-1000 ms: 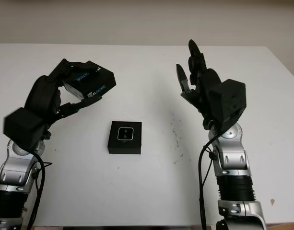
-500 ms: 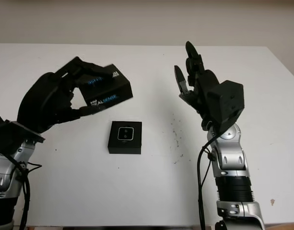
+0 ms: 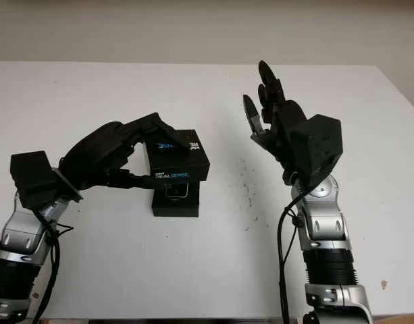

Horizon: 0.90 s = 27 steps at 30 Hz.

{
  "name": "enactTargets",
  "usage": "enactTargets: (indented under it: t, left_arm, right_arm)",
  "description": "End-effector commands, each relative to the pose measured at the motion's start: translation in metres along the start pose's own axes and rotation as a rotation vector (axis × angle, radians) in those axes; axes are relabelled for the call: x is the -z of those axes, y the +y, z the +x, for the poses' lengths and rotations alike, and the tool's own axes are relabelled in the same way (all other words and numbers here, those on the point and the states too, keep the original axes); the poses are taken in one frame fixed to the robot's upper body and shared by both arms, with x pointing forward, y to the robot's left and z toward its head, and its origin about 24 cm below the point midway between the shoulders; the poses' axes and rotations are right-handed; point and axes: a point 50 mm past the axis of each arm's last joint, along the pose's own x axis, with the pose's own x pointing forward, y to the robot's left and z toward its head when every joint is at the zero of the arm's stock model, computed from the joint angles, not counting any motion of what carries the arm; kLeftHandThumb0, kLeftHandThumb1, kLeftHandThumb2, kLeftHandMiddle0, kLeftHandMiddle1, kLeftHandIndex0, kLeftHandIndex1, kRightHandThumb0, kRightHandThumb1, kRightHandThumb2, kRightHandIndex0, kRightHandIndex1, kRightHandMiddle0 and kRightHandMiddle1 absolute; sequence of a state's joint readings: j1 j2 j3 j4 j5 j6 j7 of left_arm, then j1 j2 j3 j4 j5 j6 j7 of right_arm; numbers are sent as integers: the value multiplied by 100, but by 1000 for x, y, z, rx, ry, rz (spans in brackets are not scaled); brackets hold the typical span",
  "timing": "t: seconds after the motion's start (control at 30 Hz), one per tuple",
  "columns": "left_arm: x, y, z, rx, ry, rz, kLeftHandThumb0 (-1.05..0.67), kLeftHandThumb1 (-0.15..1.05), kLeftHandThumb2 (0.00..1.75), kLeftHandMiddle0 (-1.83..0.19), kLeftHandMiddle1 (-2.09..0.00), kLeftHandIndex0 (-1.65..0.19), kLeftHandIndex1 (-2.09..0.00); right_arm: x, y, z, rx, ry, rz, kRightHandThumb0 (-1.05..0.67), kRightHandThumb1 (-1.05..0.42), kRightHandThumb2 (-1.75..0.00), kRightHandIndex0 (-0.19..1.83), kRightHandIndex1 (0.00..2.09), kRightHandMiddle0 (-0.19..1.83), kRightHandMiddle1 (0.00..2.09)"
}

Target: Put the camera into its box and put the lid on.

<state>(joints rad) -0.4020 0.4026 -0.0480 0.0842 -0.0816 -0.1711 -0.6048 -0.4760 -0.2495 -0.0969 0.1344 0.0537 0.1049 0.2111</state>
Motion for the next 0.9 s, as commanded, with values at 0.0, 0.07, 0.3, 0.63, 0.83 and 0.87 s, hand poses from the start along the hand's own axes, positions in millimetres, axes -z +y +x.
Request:
enactTargets:
  t: [0.0,0.07,0.3,0.63,0.83,0.87]
  left_arm:
    - [-2,-2,6,12,-20,21,-19,103,6,-41,-157,-34,-147]
    - [-1,-4,8,28,-14,36,-20,103,6,-40,-162,-32,-148]
    - [3,-10,12,76,-11,73,-22,103,5,-43,-166,-33,-155]
    - [6,-7,8,127,17,129,-23,104,6,-41,-172,-29,-160]
    - [8,-3,5,166,34,157,-22,105,6,-40,-172,-28,-157]
    - [8,-3,4,173,34,161,-23,105,7,-38,-171,-27,-156]
  right_arm:
    - [-3,-3,0,5,-10,-4,-58,-105,-59,-9,6,-16,19]
    - [-4,-3,0,2,-11,-3,-58,-105,-59,-9,6,-16,18]
    - [-4,-3,1,-5,-13,4,-58,-105,-58,-9,6,-16,17]
    - [-4,-2,1,-3,-6,0,-60,-105,-58,-10,5,-15,16]
    - [-3,-3,1,1,-9,-2,-59,-105,-58,-9,6,-14,16]
    - [-3,-3,1,-1,-10,0,-59,-105,-58,-9,6,-15,16]
